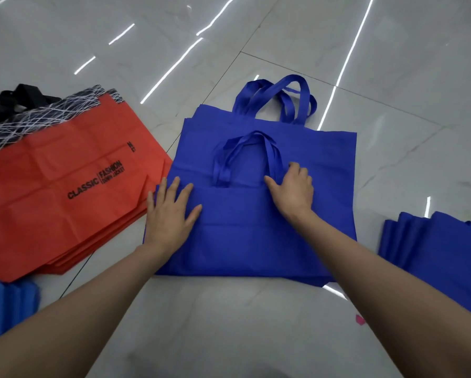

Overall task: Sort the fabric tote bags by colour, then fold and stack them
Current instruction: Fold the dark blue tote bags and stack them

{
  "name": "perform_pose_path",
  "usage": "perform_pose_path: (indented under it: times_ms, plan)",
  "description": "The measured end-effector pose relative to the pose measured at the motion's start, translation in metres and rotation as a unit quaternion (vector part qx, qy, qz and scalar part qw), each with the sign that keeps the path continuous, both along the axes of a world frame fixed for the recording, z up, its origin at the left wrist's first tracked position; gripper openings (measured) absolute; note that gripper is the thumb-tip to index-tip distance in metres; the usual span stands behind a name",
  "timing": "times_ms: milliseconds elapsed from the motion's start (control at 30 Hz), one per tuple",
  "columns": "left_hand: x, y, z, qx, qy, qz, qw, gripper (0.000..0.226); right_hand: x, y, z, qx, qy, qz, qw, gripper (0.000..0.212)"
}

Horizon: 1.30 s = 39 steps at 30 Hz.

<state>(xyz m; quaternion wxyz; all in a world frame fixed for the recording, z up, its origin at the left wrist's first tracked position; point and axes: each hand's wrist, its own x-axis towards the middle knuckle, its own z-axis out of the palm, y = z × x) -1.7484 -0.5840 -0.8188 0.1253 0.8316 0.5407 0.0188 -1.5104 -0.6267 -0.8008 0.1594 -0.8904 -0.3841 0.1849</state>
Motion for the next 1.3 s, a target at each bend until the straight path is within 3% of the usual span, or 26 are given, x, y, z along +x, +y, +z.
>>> perform_pose_path:
  times_ms: [133, 233, 300, 433, 533, 633, 733, 833, 1000, 1067, 1167, 1233, 1300]
  plan:
    - [0.000, 0.002, -0.004, -0.052, -0.002, -0.018, 0.998, 0.057, 0.002, 0.021, -0.003, 0.016, 0.143, -0.051, 0.988, 0.066]
    - [-0.008, 0.001, -0.009, -0.046, 0.024, -0.071, 0.996, 0.057, 0.007, 0.031, 0.004, 0.122, 0.314, -0.097, 0.936, 0.059]
    - [-0.012, 0.000, -0.009, -0.039, 0.041, -0.095, 0.994, 0.058, 0.008, 0.033, 0.014, 0.188, 0.345, -0.076, 0.916, 0.051]
    - [-0.013, -0.009, -0.008, -0.010, 0.058, -0.099, 0.993, 0.075, 0.000, 0.015, 0.039, 0.276, 0.313, 0.062, 0.907, 0.049]
    - [-0.009, -0.018, -0.005, -0.022, 0.072, -0.073, 0.995, 0.064, -0.008, -0.021, 0.049, 0.276, 0.138, 0.243, 0.919, 0.041]
    - [-0.006, -0.026, -0.001, -0.020, 0.077, -0.048, 0.996, 0.062, -0.013, -0.060, 0.035, 0.222, -0.042, 0.379, 0.898, 0.038]
    - [-0.003, -0.034, 0.003, -0.031, 0.093, -0.027, 0.995, 0.064, -0.019, -0.096, 0.013, 0.150, -0.114, 0.421, 0.887, 0.039]
    - [0.002, -0.043, 0.008, -0.029, 0.129, -0.013, 0.991, 0.064, -0.025, -0.128, -0.010, 0.091, -0.171, 0.381, 0.904, 0.046]
    - [0.006, -0.049, 0.021, 0.021, 0.200, -0.034, 0.979, 0.048, -0.035, -0.164, -0.019, -0.027, -0.114, 0.294, 0.949, 0.068]
    - [0.003, -0.050, 0.030, 0.013, 0.190, -0.026, 0.981, 0.045, -0.034, -0.167, -0.016, -0.037, -0.071, 0.291, 0.953, 0.076]
    - [-0.004, -0.047, 0.036, -0.013, 0.146, -0.003, 0.989, 0.040, -0.025, -0.165, -0.013, -0.049, -0.032, 0.323, 0.944, 0.070]
    - [-0.008, -0.045, 0.037, -0.008, 0.076, -0.073, 0.994, 0.030, -0.019, -0.165, -0.009, -0.052, -0.001, 0.332, 0.942, 0.069]
    - [-0.009, -0.038, 0.031, -0.025, 0.068, -0.245, 0.967, 0.075, -0.011, -0.164, -0.004, -0.061, 0.023, 0.355, 0.933, 0.069]
